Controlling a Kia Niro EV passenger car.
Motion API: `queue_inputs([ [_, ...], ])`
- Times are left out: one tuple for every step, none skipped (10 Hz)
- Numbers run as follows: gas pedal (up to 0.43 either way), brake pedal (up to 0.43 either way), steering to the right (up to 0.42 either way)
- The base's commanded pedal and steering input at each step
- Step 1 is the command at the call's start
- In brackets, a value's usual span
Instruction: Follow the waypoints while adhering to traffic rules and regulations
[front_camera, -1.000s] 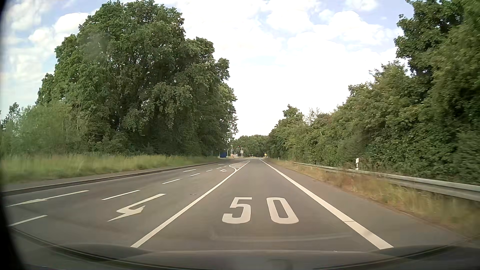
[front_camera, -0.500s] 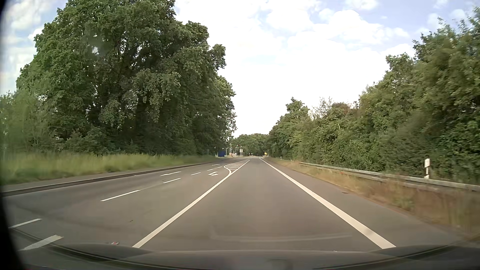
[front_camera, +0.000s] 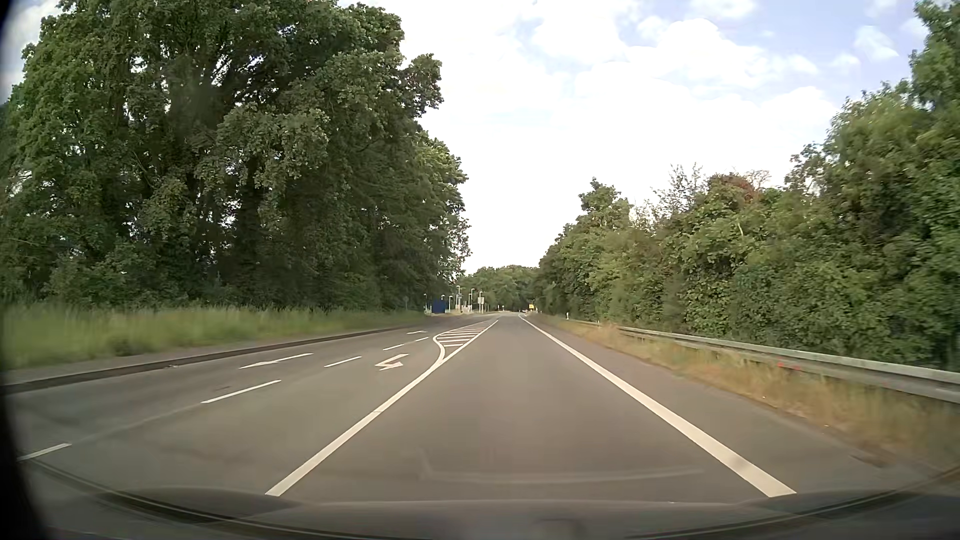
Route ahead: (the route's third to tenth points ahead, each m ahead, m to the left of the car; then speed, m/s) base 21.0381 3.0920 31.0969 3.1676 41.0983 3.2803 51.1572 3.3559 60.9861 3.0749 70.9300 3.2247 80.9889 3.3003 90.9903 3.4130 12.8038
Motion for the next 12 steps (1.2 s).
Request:
queue_inputs([
  [0.008,0.03,0.002],
  [0.008,0.03,0.002],
  [0.008,0.03,0.002],
  [0.008,0.03,0.002],
  [0.008,0.03,0.002],
  [0.008,0.03,0.002],
  [0.008,0.03,0.002],
  [0.008,0.03,0.002],
  [0.008,0.03,0.002],
  [0.008,0.03,0.002],
  [0.008,0.03,0.002],
  [0.008,0.03,0.002],
])
